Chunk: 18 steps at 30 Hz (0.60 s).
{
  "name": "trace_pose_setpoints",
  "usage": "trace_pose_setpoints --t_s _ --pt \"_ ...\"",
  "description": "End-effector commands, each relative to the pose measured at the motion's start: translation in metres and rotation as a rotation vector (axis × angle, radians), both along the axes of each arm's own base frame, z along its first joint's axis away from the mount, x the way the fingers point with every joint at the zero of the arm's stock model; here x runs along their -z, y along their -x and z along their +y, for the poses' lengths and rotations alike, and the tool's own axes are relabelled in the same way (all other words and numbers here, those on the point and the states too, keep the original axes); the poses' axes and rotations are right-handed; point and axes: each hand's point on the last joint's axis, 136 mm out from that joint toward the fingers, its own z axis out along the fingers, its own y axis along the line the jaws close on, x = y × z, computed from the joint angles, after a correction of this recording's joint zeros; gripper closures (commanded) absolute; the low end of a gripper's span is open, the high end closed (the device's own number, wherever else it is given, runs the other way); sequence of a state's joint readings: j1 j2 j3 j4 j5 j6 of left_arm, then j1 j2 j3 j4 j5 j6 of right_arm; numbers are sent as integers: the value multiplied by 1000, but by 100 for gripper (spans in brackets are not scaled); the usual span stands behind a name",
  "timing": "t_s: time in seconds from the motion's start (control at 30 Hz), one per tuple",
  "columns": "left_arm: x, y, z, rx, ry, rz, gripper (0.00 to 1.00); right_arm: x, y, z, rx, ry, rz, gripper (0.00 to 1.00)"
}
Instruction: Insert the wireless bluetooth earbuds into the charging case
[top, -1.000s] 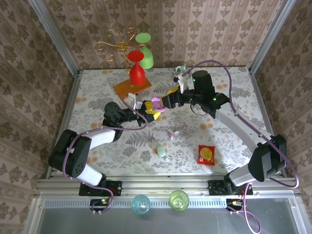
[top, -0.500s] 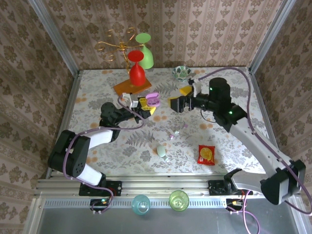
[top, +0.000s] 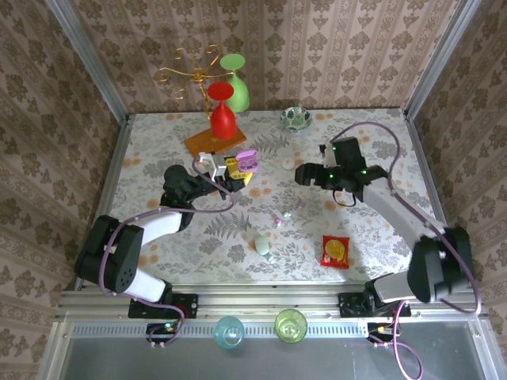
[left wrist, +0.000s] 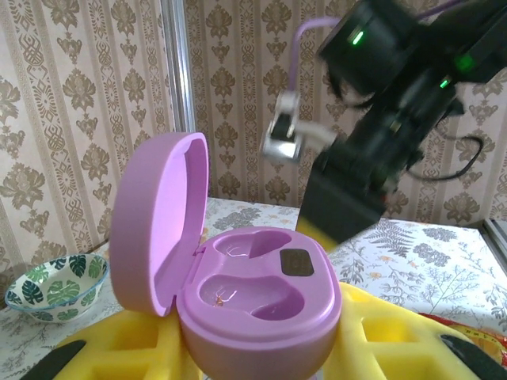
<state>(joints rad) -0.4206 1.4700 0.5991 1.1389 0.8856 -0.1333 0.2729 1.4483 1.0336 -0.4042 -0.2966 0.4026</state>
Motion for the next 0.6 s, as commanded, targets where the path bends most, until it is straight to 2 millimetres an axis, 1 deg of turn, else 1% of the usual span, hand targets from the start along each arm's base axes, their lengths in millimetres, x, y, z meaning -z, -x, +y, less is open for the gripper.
trace_pose_setpoints --t_s 0.0,0.07,0.13,0.23,0.33,0.43,0.47,0.57 --pt "-5 9 -1 15 -8 -41 74 35 10 8 -50 0 174 18" --pt "-4 11 -3 21 -12 -38 74 54 5 8 -12 5 247 24" --pt "-4 13 -4 22 -22 -43 74 70 2 7 21 8 295 27" --pt "-1 14 -5 16 -42 -44 74 86 2 7 50 11 345 32" --pt "3 14 -5 13 -57 -41 74 97 4 8 66 5 385 40" --pt "3 13 -5 12 -58 -44 74 104 6 12 67 0 410 46" --pt "4 13 -5 13 -59 -42 74 106 6 13 66 1 414 49" --pt "4 12 -6 14 -59 -41 74 111 8 16 61 1 433 53"
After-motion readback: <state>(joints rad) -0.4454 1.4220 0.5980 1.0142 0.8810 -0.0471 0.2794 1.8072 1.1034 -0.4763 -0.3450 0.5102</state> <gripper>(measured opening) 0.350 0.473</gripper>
